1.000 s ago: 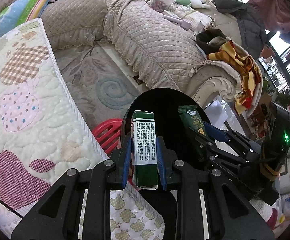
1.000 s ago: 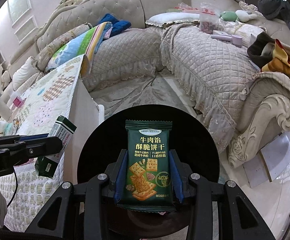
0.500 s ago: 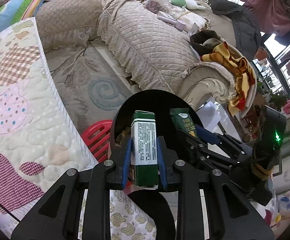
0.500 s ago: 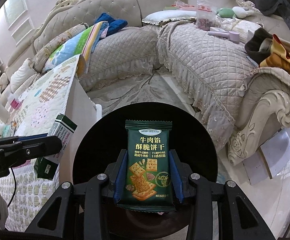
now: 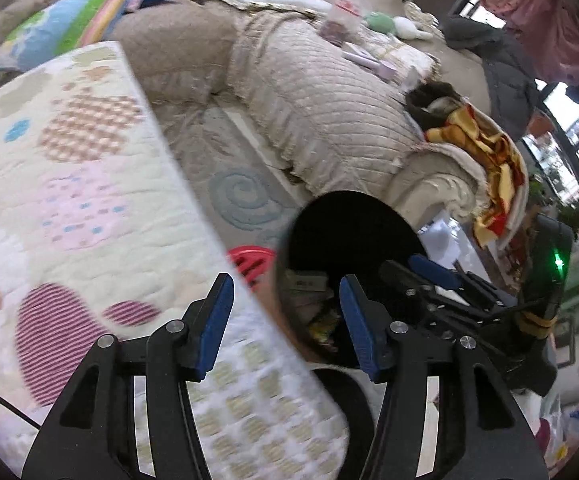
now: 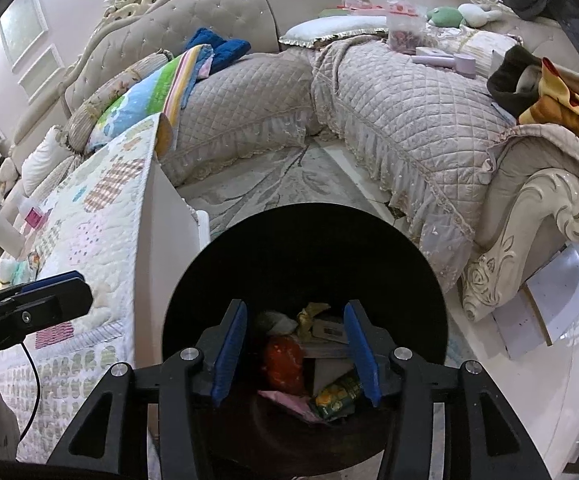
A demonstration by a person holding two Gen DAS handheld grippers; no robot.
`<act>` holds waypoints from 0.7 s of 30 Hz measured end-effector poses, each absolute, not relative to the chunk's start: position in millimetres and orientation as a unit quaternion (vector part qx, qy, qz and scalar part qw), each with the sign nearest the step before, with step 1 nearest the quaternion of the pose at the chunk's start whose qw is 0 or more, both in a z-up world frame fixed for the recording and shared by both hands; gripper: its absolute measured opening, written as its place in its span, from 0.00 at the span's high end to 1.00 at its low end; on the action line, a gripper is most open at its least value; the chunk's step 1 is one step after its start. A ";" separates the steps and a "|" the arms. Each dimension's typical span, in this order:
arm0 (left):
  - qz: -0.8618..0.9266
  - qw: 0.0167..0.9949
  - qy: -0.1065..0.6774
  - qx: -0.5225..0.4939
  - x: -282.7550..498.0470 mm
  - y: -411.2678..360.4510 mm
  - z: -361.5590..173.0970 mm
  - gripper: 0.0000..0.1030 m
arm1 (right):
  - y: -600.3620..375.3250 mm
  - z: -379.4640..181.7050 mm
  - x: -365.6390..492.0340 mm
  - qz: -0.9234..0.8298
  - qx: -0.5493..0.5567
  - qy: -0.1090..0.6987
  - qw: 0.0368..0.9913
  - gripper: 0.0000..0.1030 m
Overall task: Collect trash
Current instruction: 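Return both grippers from the bin to the bed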
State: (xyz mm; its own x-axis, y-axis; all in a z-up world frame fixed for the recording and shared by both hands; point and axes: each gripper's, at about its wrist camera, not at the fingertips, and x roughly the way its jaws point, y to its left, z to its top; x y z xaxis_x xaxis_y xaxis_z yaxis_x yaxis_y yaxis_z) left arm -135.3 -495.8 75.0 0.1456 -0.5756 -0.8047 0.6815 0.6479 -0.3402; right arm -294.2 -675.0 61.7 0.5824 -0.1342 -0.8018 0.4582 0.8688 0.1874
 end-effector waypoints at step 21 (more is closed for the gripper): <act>-0.263 0.845 0.466 0.007 -106.2 -242.6 102.2 0.48 | -511.8 81.0 -206.7 0.019 0.129 0.422 0.897 0.53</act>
State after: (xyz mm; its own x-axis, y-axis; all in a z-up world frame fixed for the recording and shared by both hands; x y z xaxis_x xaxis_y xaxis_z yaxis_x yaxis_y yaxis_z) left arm -106.2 -242.6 102.2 0.4278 -0.4379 -0.7907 0.4510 0.8616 -0.2332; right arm -206.7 -511.8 81.0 0.6439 0.1427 -0.7516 0.0751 0.9659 0.2478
